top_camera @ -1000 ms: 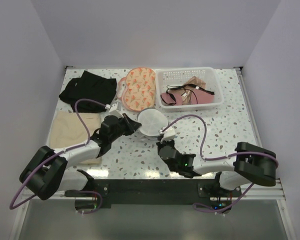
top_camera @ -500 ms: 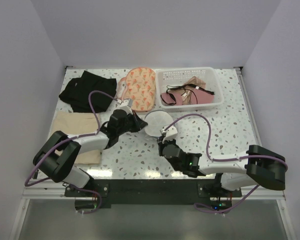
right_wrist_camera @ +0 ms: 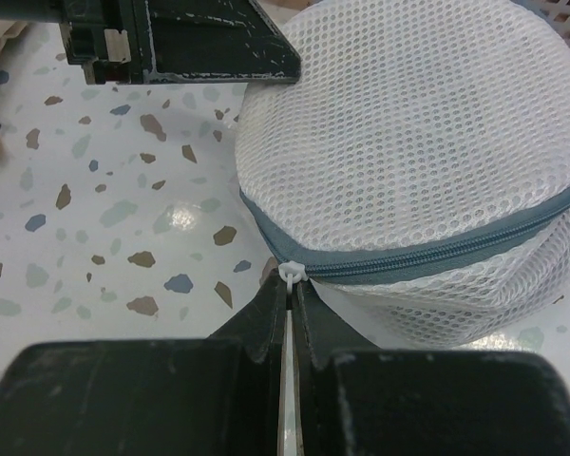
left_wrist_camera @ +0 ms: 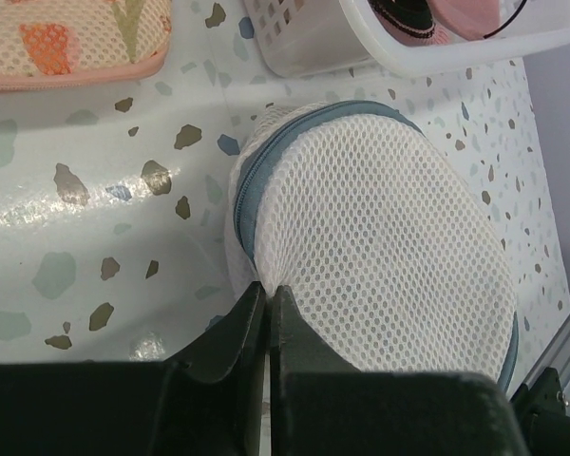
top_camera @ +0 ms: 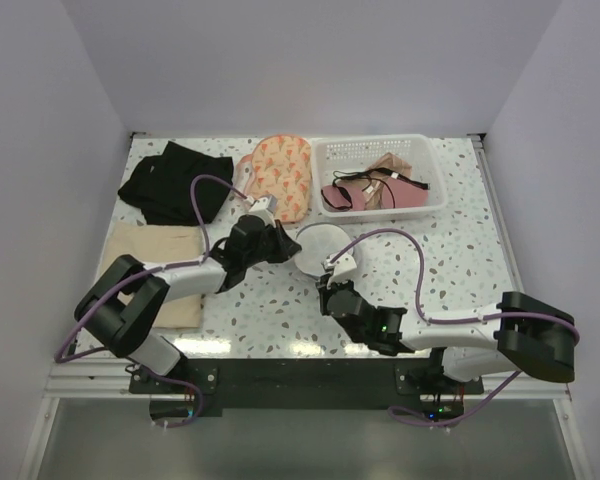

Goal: Unzip the laundry bag and remove the bra
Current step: Unzip the laundry bag at the center of the board.

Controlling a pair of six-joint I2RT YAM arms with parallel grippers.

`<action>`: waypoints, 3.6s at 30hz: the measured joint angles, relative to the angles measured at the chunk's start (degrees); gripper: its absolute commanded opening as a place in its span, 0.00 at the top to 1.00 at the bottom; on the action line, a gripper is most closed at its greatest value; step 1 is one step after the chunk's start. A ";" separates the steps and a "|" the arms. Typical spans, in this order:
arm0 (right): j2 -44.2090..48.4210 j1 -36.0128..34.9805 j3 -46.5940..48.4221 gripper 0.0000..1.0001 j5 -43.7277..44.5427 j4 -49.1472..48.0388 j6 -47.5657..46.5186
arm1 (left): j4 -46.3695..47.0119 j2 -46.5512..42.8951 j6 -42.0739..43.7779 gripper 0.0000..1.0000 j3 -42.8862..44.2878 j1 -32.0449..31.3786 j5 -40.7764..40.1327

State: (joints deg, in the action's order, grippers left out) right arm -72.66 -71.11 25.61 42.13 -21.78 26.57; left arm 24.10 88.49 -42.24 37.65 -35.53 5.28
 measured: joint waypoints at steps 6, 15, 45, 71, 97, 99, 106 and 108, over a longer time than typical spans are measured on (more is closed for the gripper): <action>0.00 0.22 -0.24 1.00 -1.46 0.04 -0.04 | -1.81 2.12 0.42 0.93 1.90 -0.81 -1.01; 0.11 0.37 -0.24 1.00 -1.97 0.50 -0.15 | -2.91 5.66 2.40 0.63 5.92 -1.66 -1.57; -2.14 -0.07 -1.90 1.00 -3.15 -7.43 1.73 | -12.81 -14.67 -0.31 0.24 -2.49 -1.73 -12.17; -8.39 4.55 2.14 1.00 -10.80 -13.38 -0.90 | -6.08 -11.19 -8.33 0.21 -7.78 -4.79 -2.47; -8.39 5.40 2.03 1.00 -13.16 -12.55 -2.21 | -1.03 -3.08 -9.14 0.67 -3.08 -6.19 0.09; -8.39 5.44 2.03 1.00 -13.16 -12.52 -2.21 | -1.03 -3.08 -9.07 0.69 -2.97 -6.19 0.04; -8.00 5.44 1.36 1.00 -13.20 -12.59 -2.16 | -1.09 -3.10 -8.98 0.87 -2.54 -6.29 -0.11; -7.45 5.44 1.03 1.00 -13.18 -12.55 -2.14 | -1.14 -3.10 -8.96 0.90 -2.47 -6.29 -0.26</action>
State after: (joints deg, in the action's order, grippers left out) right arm -80.12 -65.67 26.63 28.95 -34.33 24.43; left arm 22.96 85.38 -51.20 35.18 -41.82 5.02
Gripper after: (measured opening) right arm 0.015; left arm 0.263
